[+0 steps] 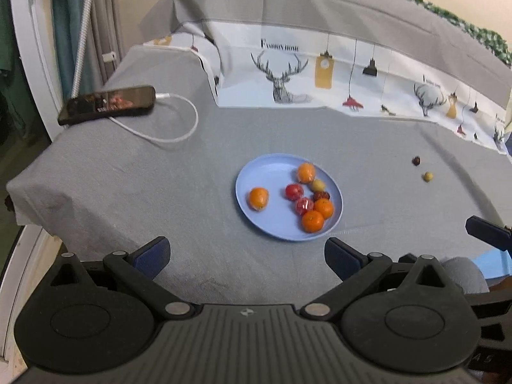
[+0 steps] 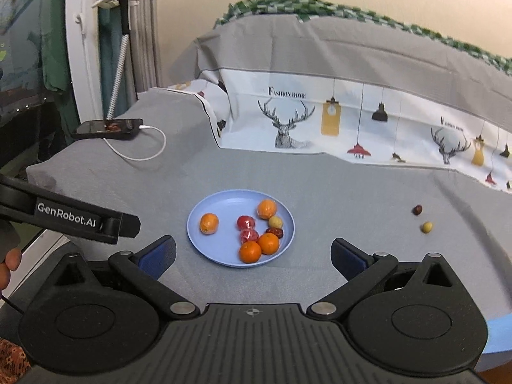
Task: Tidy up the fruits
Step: 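Move both open tools toward the last red date and yellow plum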
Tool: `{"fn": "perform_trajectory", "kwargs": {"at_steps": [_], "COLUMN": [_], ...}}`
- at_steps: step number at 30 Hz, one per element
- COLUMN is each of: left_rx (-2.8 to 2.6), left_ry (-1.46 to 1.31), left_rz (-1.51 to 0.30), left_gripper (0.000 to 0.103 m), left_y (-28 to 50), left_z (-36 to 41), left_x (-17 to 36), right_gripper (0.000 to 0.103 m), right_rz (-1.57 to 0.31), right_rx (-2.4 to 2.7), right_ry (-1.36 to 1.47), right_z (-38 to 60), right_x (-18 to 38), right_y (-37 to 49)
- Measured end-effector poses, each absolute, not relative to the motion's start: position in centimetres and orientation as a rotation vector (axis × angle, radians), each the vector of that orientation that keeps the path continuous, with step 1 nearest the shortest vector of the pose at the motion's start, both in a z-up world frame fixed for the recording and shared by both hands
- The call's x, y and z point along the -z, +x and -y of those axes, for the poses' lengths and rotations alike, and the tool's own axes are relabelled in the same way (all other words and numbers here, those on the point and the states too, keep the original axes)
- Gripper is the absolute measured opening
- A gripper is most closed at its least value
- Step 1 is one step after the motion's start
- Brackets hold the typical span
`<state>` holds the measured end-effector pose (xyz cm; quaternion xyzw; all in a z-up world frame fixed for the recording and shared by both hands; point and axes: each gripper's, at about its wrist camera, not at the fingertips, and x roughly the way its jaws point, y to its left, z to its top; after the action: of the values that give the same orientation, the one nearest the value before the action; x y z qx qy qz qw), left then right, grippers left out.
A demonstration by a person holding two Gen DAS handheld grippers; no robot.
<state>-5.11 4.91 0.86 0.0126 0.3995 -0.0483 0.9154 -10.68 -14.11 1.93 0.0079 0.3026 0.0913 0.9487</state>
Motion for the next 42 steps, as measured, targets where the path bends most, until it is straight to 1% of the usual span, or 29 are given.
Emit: {"fn": "perform_trajectory", "kwargs": {"at_steps": [7,14,24,35,39,42], "left_rx": [0.101,0.094,0.097,0.077,0.069,0.085], "left_ry": [0.024,0.001,0.033,0.124,0.118,0.110], "left_rz": [-0.765,-0.776,-0.771,-0.850,-0.893,-0.940], "left_gripper": [0.103,0.103,0.103,0.103,0.103,0.103], "left_y": [-6.4,-7.1,-6.6,-3.2,-0.7,1.7], "left_z": [-5.0,-6.1,-4.9,-2.1,-0.8,1.0], "left_x": [-2.2,-2.5,-2.5,-0.4,0.3,1.0], "right_gripper": [0.102,0.102,0.102,0.102,0.102,0.102], "right_rz": [-0.568,-0.557,-0.560,-0.627,-0.628,-0.633], "right_rx": [-0.187,-0.194,-0.197,-0.163,-0.013,0.167], "right_ry": [-0.013,0.003,0.014,0.162,0.228,0.242], "right_z": [13.7,13.4,14.1,17.5,21.1,24.8], "right_x": [-3.0,-3.1,-2.8,0.1,1.9,4.4], "right_y": [-11.9,-12.9,-13.1,-10.3,-8.0,-4.9]}}
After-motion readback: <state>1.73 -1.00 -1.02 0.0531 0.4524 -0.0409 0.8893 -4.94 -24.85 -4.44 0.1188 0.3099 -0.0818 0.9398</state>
